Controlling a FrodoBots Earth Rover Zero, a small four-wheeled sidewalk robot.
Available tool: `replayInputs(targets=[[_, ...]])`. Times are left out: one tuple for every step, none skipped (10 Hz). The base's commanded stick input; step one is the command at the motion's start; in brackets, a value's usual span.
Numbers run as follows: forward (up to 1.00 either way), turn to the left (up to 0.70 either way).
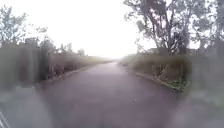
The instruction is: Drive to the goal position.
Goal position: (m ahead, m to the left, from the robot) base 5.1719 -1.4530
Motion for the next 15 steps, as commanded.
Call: replayInputs(targets=[[0.7,-0.14],[0.7,-0.14],[0.7,-0.14],[0.7,-0.14],[0.7,-0.09],[0.7,-0.04],[0.7,0.0],[0.7,0.0],[0.7,0.0],[0.7,0.0],[0.7,0.0],[0.7,0.0],[0.7,0.0],[0.7,0.0],[0.7,0.0]])
